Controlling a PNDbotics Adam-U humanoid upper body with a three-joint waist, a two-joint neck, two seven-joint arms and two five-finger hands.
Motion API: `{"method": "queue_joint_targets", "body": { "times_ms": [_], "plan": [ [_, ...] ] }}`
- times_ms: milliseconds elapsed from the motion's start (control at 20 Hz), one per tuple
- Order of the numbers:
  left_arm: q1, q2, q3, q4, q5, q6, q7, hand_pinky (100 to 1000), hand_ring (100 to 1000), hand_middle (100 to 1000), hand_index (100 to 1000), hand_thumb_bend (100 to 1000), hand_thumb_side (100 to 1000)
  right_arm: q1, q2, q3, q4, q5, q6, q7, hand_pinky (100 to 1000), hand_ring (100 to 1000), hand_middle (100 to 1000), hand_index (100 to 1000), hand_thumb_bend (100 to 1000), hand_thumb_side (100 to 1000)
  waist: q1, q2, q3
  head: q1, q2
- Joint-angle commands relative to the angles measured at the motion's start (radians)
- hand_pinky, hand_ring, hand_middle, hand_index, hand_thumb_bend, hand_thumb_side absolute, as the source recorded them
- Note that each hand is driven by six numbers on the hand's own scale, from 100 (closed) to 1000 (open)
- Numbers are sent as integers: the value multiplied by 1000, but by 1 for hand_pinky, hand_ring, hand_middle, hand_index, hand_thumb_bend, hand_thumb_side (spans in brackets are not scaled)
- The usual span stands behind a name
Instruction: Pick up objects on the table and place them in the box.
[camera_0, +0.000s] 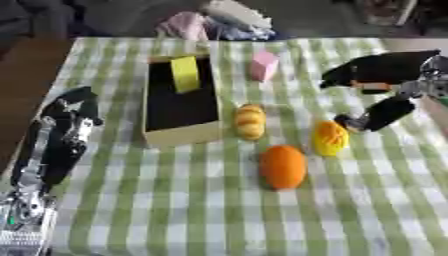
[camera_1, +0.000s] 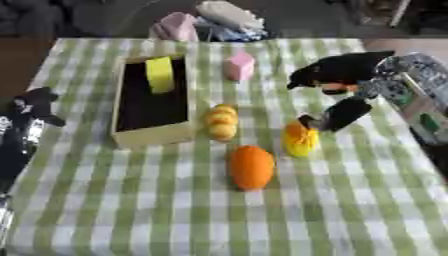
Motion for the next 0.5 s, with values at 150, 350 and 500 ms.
{"method": "queue_joint_targets", "body": {
  "times_ms": [150,350,500],
  "plan": [
    [-3,16,-1,-11,-2,-1,-4,752,567,743,859,280,801,-17,-6,-1,7,6,-5,2,1000,1000,997,1000,152,748,-14,-27,2,-3,5],
    [-3,16,-1,-11,-2,-2,-5,752,568,744,859,280,802,-18,1,0,9,-3,-2,6,1000,1000,993,1000,126,728,-13,-26,2,-4,5],
    [-3,15,-1,-11,-2,-2,-5,752,568,744,859,279,802,-17,5,-1,16,-26,7,10,1000,1000,984,1000,100,722,-13,-26,3,-5,5]
  ]
}}
